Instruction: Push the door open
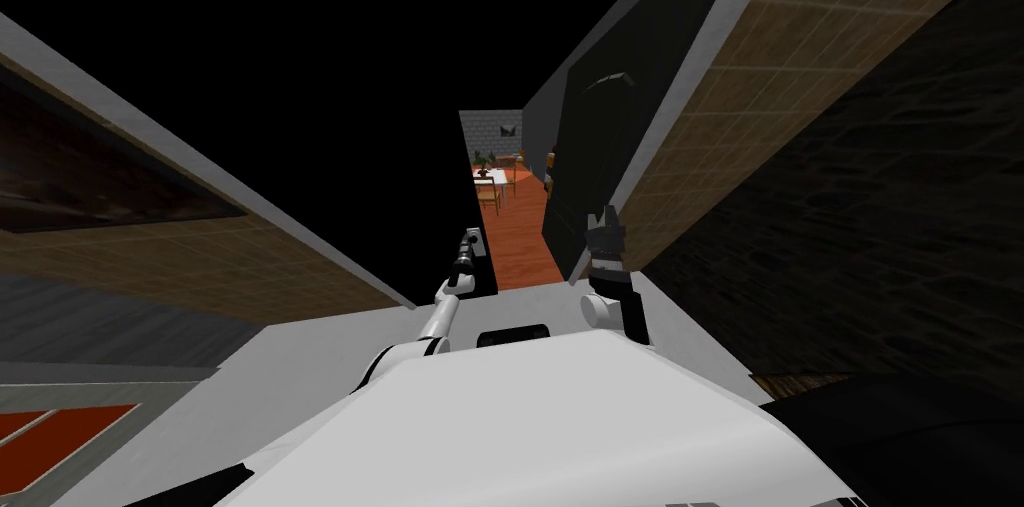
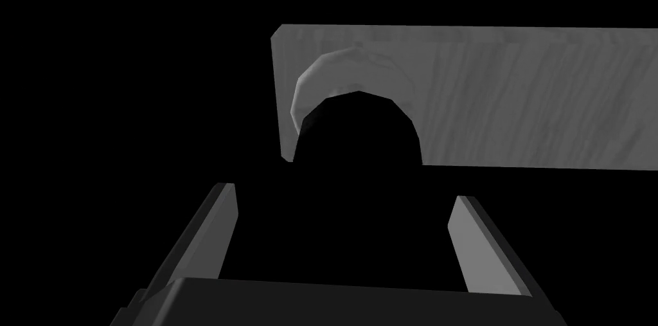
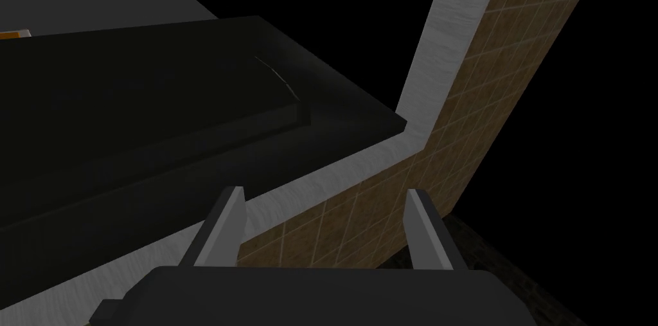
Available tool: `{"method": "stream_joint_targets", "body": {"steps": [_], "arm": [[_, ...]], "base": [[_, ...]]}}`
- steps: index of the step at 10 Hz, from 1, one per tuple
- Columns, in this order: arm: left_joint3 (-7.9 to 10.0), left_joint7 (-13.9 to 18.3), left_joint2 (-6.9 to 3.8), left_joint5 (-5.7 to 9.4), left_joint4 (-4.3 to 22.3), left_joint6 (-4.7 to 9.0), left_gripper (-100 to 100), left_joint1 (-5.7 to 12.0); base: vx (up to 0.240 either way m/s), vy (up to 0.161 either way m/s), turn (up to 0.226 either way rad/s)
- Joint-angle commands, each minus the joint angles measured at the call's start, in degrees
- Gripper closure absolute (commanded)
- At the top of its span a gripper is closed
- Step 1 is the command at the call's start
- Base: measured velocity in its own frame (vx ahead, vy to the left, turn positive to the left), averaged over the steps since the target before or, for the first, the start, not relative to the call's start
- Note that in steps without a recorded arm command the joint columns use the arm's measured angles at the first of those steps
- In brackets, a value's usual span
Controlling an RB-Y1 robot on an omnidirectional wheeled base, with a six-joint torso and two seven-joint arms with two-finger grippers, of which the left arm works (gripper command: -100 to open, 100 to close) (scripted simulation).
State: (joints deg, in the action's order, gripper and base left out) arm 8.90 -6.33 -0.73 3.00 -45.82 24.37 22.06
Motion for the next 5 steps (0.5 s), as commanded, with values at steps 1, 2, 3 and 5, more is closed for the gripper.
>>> {"method": "stream_joint_targets", "body": {"steps": [1,2,3,5], "arm": [[0.17,-0.1,1.45,0.04,-0.2,-0.05,-100,-0.05],[0.08,0.0,0.92,0.01,-0.3,-0.02,-100,-0.19],[0.08,0.0,0.92,0.01,-0.3,-0.02,100,-0.19],[0.08,0.0,0.92,0.01,-0.3,-0.02,100,-0.19]], "base": [[0.170,0.003,-0.026],[0.072,-0.001,-0.005],[-0.010,0.001,0.006],[-0.016,0.003,-0.007]]}}
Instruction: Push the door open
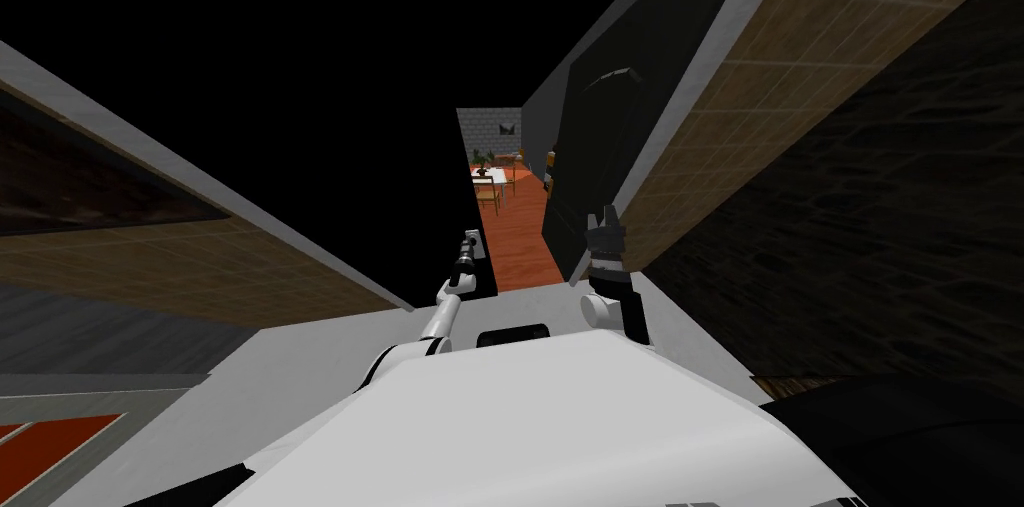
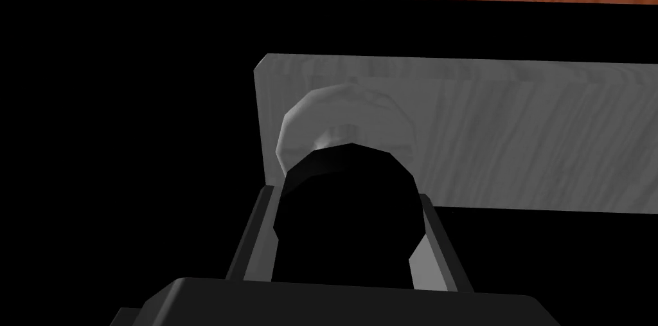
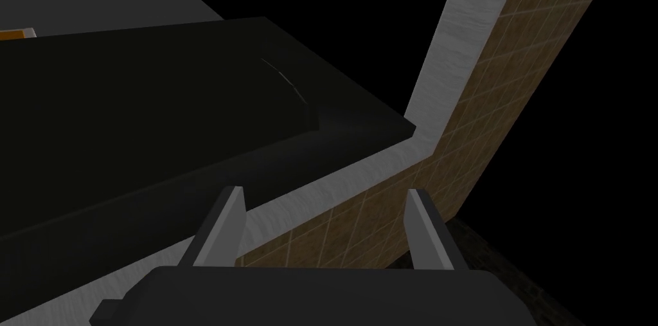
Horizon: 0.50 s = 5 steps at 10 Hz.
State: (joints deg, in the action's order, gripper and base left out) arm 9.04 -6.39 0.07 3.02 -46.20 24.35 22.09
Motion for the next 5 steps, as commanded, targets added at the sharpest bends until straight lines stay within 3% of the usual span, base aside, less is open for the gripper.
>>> {"method": "stream_joint_targets", "body": {"steps": [1,3,4,5], "arm": [[-0.06,0.0,0.12,-0.01,0.1,-0.01,100,-0.22],[-0.06,0.0,0.12,-0.01,0.1,-0.01,100,-0.22],[0.79,-0.2,-1.06,0.24,0.0,-0.05,100,-0.03],[1.13,-0.3,-1.42,0.34,0.0,-0.06,100,-0.05]], "base": [[0.000,0.000,0.000],[0.000,0.000,0.000],[0.118,-0.057,0.017],[0.184,-0.073,0.054]]}}
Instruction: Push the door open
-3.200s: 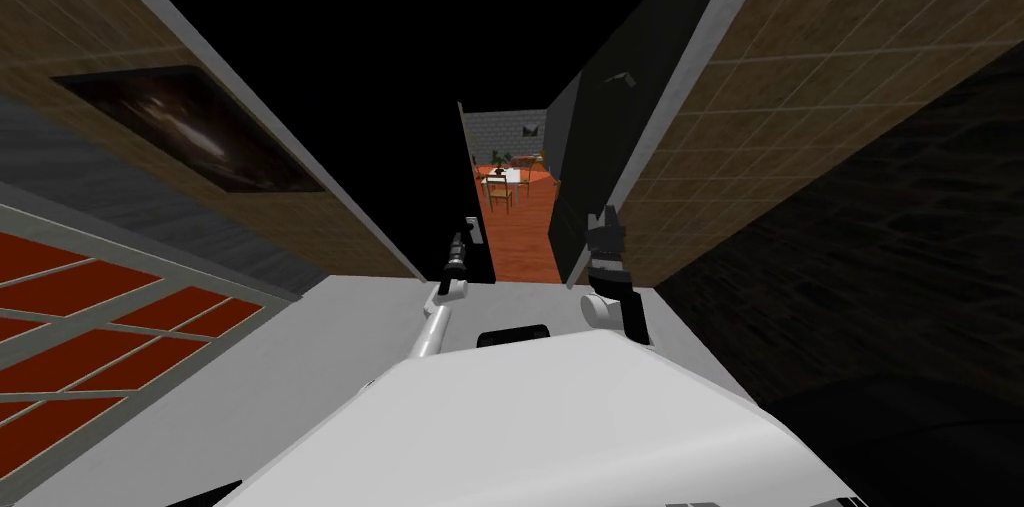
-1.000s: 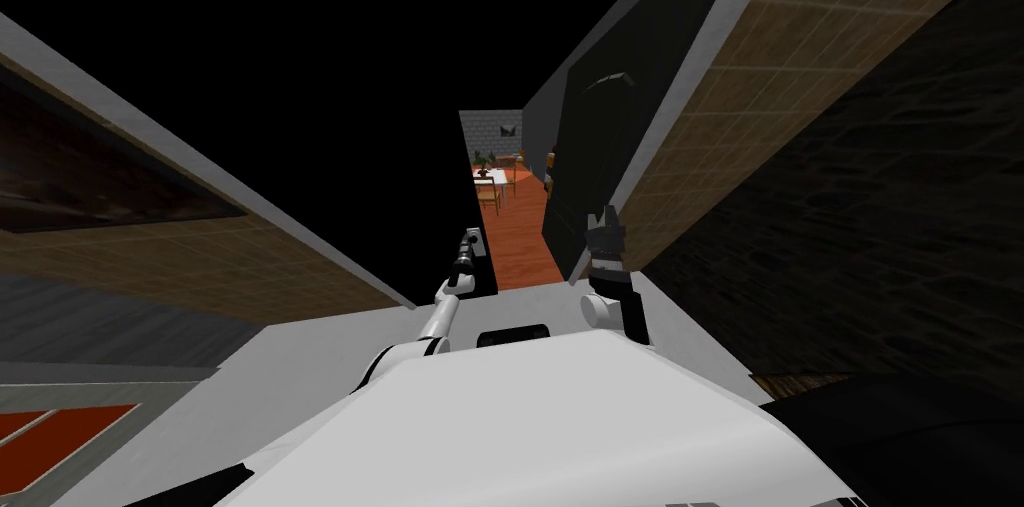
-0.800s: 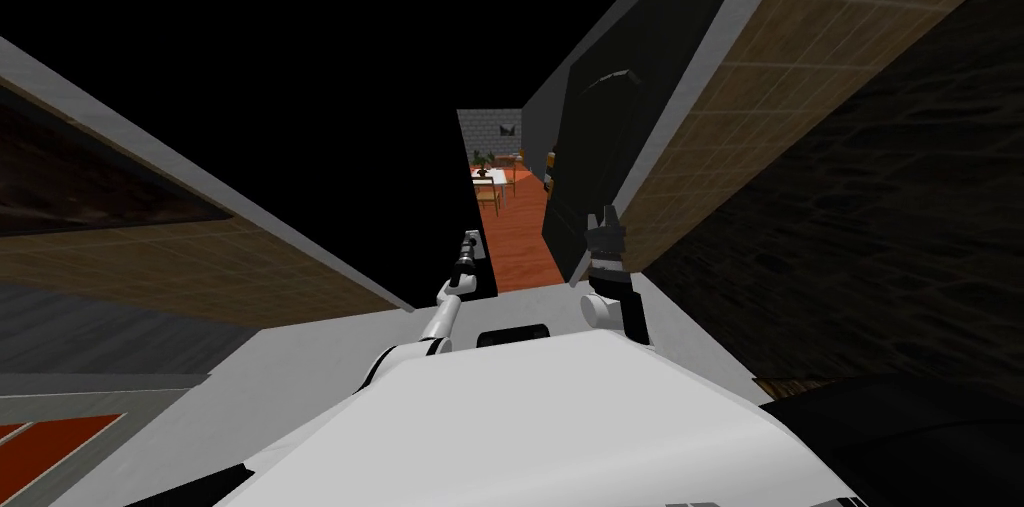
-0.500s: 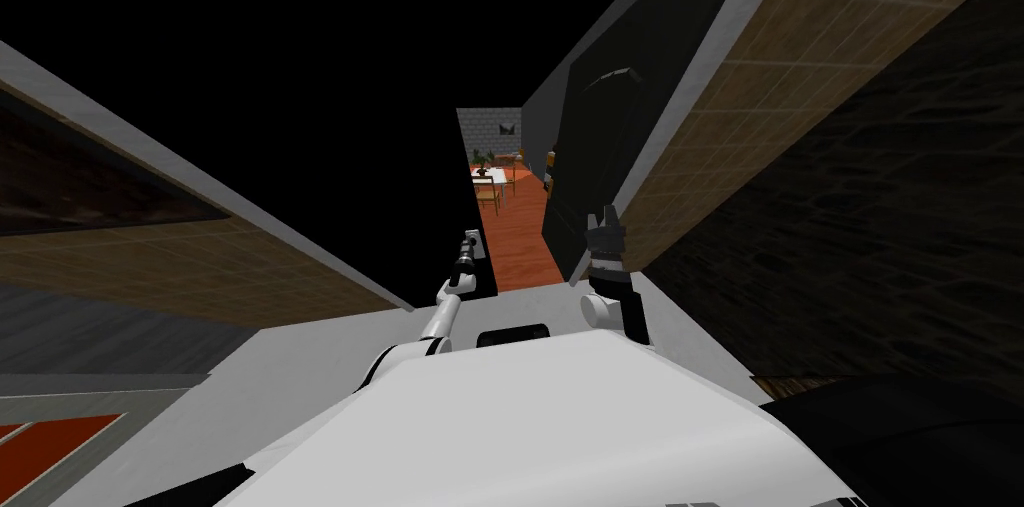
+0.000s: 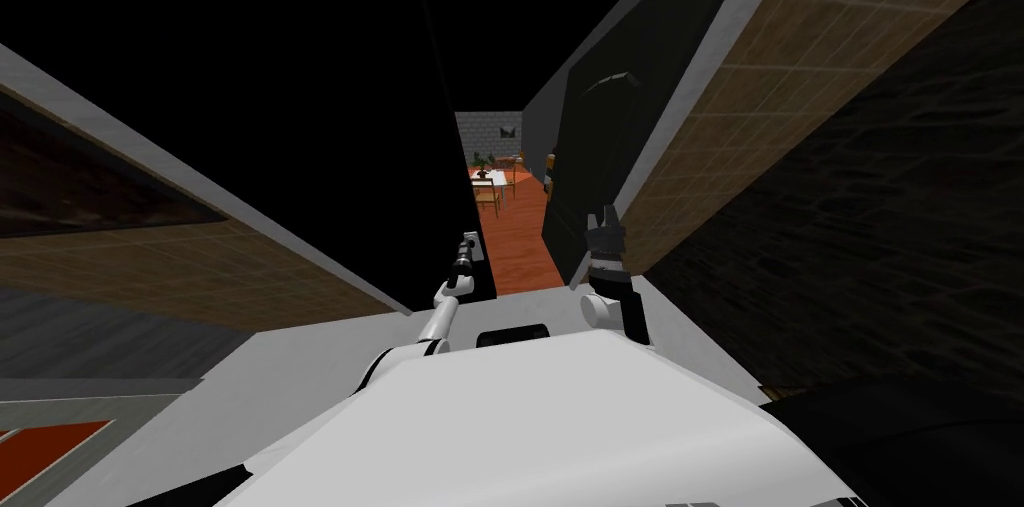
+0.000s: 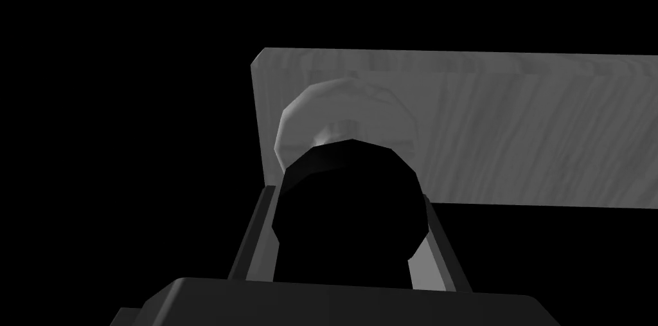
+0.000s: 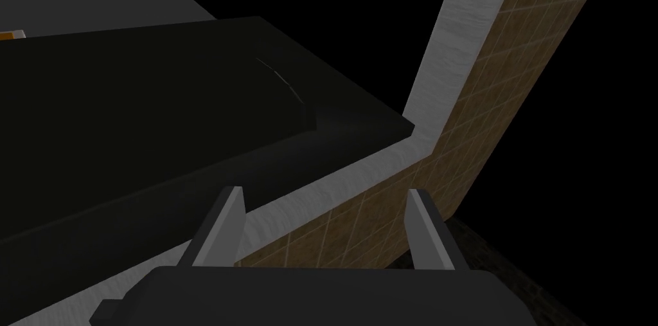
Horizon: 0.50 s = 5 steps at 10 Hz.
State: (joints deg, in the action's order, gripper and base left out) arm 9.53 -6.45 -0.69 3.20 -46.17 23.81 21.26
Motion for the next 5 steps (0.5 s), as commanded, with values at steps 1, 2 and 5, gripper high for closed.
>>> {"method": "stream_joint_targets", "body": {"steps": [1,2,5], "arm": [[1.01,-0.3,-1.04,0.27,0.0,0.46,100,0.76],[1.66,-0.5,-1.63,0.46,0.0,0.43,100,0.73],[2.09,-0.6,-2.06,0.70,-0.2,-0.02,-100,0.31]], "base": [[0.175,-0.058,0.045],[0.210,-0.065,0.041],[0.138,-0.064,0.063]]}}
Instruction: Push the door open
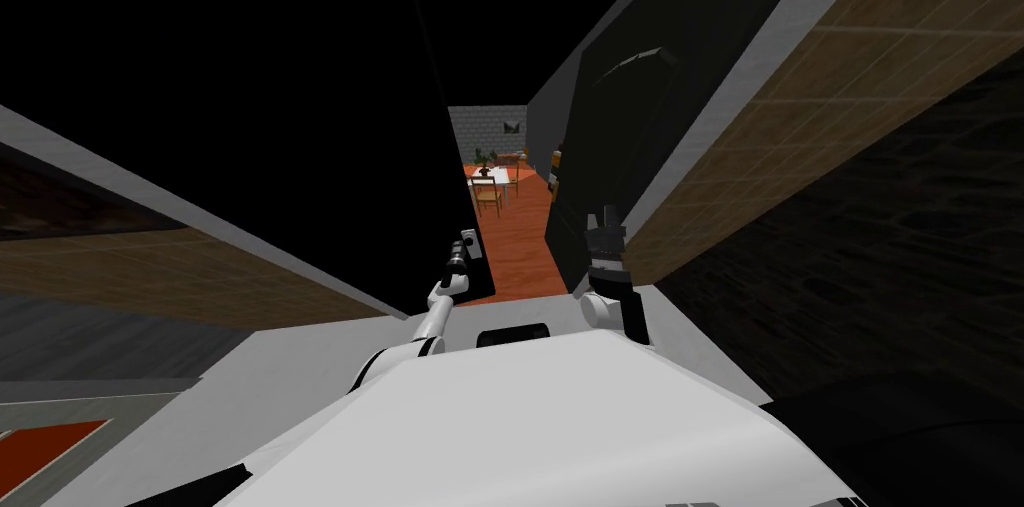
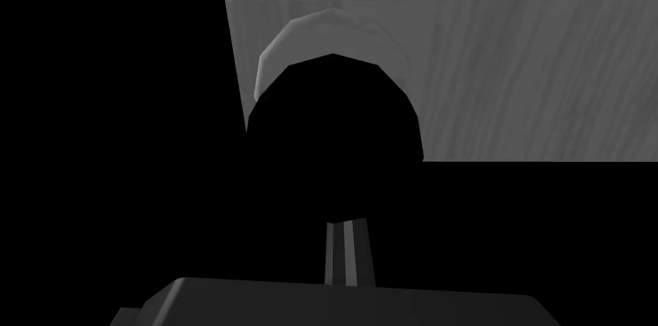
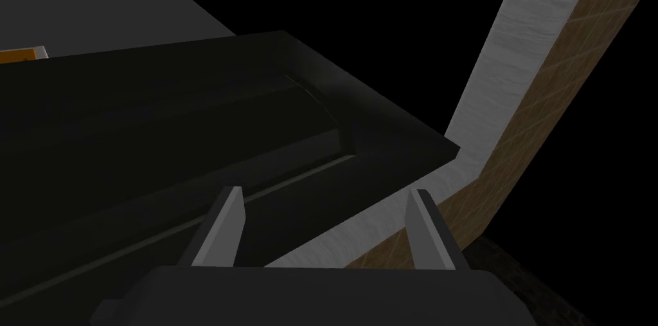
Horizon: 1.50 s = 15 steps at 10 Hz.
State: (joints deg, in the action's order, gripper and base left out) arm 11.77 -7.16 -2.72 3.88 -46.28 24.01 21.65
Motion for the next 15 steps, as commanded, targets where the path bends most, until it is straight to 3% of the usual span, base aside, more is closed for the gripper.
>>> {"method": "stream_joint_targets", "body": {"steps": [1,5,8,10,15], "arm": [[-0.15,0.1,-0.03,0.02,-0.1,-0.22,-100,-0.08],[-0.49,0.5,0.63,0.26,-0.3,-0.60,-100,0.01],[-0.76,0.8,2.43,0.45,-0.4,-0.90,-100,0.09],[-0.71,0.8,1.35,0.39,-1.1,-0.91,-100,-0.56],[-0.28,0.7,0.26,0.49,-0.9,-0.51,-100,-0.58]], "base": [[-0.140,-0.037,-0.002],[-0.211,-0.031,0.010],[-0.199,-0.058,0.017],[0.000,-0.010,-0.013],[0.180,0.013,-0.021]]}}
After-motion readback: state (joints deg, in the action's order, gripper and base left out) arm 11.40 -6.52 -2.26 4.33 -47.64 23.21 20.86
